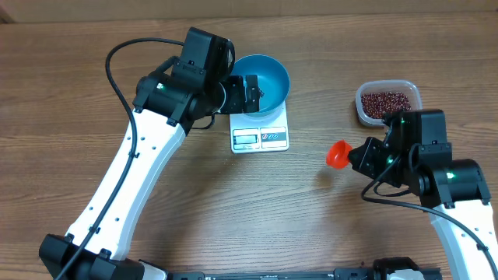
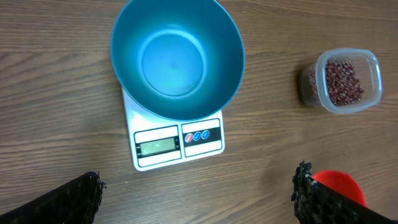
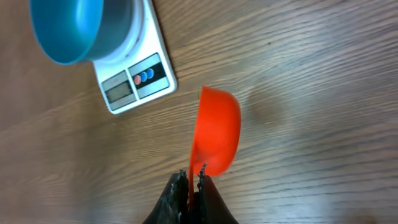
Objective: Scoop item into bowl and weigh 150g on scale
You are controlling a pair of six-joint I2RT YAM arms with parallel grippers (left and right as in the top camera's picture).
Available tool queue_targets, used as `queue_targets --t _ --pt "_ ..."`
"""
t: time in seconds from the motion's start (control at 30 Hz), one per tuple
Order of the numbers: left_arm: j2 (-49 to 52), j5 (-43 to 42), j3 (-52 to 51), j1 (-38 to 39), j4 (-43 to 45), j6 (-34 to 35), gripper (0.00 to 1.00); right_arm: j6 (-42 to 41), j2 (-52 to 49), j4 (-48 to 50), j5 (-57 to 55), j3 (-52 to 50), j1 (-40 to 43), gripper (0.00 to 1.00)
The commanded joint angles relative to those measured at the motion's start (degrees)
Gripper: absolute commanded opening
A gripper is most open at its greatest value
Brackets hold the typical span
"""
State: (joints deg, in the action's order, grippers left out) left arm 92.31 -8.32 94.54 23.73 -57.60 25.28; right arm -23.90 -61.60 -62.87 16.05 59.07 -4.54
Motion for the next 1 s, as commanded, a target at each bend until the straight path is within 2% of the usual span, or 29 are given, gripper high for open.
queue_targets --t 0.0,0.47,0.67,0.83,0.97 --pt "-0.1 -1.7 1.2 1.1 0.5 -0.9 1.00 1.7 0.5 0.2 -2.6 1.8 0.1 0.04" --pt "0.6 -1.8 1.2 2.7 0.5 -0.9 0.98 1.7 0.5 0.3 -2.5 1.8 0.1 0.04" --pt "3.1 -1.8 1.2 5.6 0.4 -0.9 0.93 1.7 0.5 -0.4 -2.6 1.8 0.1 0.04" --pt "6.1 -1.8 1.2 8.5 -0.5 -0.9 0.73 1.6 0.5 -0.8 -2.5 1.8 0.1 0.04" --pt "9.0 -1.7 1.2 11.1 -2.7 -1.0 0.18 1.4 0.5 -0.9 -2.5 1.8 0.1 0.04"
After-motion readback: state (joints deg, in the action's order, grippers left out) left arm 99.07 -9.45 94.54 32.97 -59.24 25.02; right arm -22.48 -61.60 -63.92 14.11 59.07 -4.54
